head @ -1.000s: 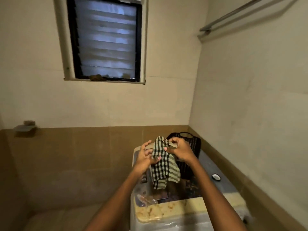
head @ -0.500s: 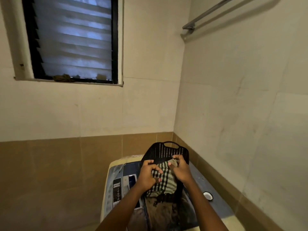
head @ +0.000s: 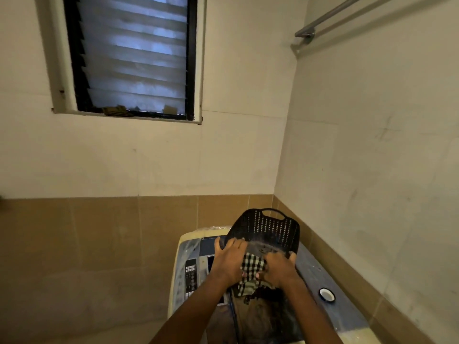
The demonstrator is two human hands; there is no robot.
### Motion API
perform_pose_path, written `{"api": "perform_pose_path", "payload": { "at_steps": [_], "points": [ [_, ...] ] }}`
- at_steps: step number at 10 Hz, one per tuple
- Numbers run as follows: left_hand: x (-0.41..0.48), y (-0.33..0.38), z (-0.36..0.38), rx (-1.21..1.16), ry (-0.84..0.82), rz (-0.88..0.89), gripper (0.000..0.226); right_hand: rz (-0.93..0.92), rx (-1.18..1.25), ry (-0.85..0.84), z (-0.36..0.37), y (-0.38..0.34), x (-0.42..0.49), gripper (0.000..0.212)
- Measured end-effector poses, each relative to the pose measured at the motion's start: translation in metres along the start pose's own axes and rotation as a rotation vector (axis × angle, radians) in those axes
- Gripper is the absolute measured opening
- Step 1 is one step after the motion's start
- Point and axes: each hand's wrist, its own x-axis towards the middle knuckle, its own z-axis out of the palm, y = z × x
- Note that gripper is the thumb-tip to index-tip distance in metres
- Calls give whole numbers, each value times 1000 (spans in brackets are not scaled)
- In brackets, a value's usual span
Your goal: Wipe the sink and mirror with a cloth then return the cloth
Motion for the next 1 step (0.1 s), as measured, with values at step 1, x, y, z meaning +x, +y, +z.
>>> {"api": "perform_pose_path", "payload": {
  "at_steps": [1],
  "points": [
    [-33,-16,-18,-14,40,-31,78,-3,-17,72,-8,-23,-12,59]
  ]
}}
